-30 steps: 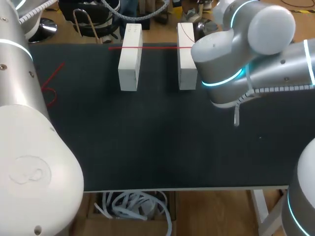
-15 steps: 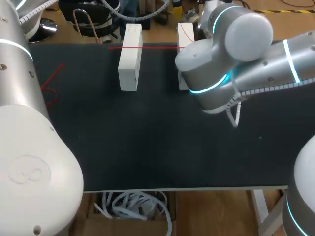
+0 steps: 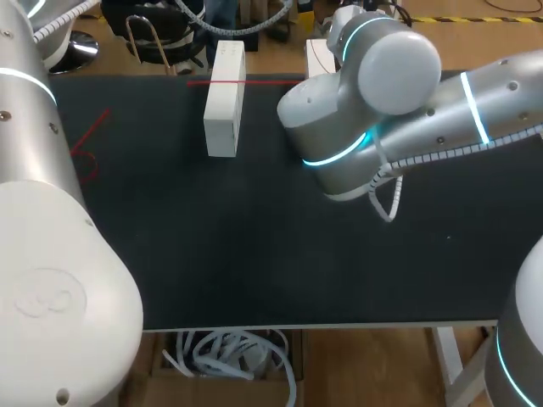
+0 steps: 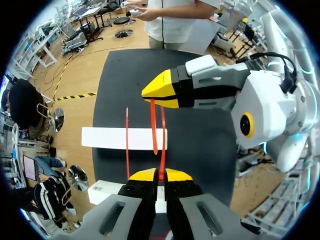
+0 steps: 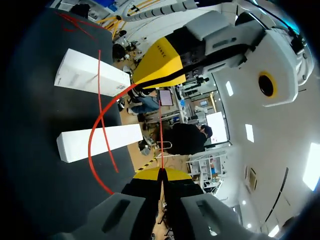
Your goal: Grab the tape and strap the tape.
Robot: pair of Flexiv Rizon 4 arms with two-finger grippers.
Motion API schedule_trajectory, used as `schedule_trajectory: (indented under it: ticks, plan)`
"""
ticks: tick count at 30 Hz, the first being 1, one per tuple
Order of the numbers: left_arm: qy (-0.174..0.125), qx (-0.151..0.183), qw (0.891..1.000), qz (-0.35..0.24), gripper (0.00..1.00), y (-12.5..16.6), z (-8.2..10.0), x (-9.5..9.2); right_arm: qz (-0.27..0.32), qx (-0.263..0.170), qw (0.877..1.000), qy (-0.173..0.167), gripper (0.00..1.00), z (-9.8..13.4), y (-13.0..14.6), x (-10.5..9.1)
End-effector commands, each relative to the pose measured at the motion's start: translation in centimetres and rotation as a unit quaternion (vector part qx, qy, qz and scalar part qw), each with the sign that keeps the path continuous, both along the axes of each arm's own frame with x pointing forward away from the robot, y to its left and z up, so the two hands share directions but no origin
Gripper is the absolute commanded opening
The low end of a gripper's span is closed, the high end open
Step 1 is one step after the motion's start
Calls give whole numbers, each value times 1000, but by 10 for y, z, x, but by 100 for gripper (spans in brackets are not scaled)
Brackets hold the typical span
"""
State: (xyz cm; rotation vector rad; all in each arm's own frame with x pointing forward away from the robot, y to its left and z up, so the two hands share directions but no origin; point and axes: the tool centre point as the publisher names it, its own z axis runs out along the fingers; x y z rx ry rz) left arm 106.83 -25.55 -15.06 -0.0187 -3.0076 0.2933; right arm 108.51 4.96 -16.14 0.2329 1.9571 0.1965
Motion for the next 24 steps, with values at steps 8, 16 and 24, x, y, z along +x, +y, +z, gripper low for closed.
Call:
schedule_trajectory:
  ticks: [8, 16, 24]
  plan:
    - [1, 3, 1000, 0, 0, -1, 1, 1, 12, -9, 1000, 4, 0, 0, 7, -1]
    - [1, 3, 1000, 0, 0, -1, 1, 1, 21, -9, 1000, 1, 0, 1, 11, -3]
    - [1, 3, 1000, 0, 0, -1, 1, 1, 20, -10, 1000, -4, 0, 3, 14, -1]
